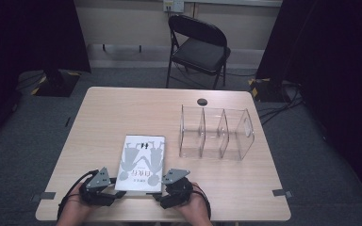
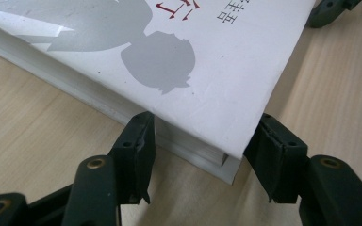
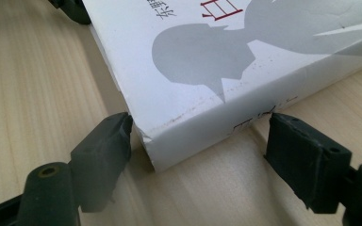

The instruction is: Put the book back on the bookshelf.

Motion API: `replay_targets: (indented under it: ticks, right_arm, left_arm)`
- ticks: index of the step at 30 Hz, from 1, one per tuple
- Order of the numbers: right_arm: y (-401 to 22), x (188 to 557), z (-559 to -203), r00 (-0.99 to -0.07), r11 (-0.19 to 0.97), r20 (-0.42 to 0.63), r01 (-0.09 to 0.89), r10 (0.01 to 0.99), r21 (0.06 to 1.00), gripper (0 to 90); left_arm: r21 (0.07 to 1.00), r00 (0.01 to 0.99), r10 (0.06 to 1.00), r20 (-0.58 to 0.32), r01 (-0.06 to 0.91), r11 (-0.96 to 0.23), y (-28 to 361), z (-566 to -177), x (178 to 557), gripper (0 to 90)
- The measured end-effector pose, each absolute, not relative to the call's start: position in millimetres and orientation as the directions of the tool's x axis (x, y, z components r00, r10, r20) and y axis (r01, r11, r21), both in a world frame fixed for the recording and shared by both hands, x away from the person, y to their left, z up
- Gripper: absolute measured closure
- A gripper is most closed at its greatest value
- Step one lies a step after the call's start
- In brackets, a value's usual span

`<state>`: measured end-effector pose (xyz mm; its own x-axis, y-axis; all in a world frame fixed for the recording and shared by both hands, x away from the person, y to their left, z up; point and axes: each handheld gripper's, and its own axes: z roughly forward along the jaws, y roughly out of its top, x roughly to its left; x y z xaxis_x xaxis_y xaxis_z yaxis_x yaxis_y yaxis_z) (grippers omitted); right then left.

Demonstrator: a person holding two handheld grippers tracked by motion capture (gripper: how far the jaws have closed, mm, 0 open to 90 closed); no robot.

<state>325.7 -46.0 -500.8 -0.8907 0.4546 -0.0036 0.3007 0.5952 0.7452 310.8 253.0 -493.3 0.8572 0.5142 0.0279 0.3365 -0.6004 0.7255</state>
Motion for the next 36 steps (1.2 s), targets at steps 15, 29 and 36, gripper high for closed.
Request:
replay_targets:
  ticks: [15, 29, 36]
  right_arm:
    - [-44.7, 327.0, -500.4, -0.864, 0.577, -0.005, 0.331, 0.503, 0.746, 24.9]
    - [-39.2, 330.5, -500.8, -0.839, 0.561, -0.004, 0.361, 0.545, 0.745, 22.4]
    - [-38.1, 330.9, -500.9, -0.828, 0.554, -0.005, 0.370, 0.561, 0.745, 22.8]
  left_arm:
    - [0.707, 0.825, 0.559, 0.085, 0.345, -0.617, 243.4, -489.4, 307.6, 43.7]
    - [0.720, 0.812, 0.578, 0.081, 0.353, -0.597, 241.8, -489.5, 308.4, 45.0]
    - [0.740, 0.791, 0.608, 0.067, 0.369, -0.562, 240.2, -484.7, 307.0, 47.6]
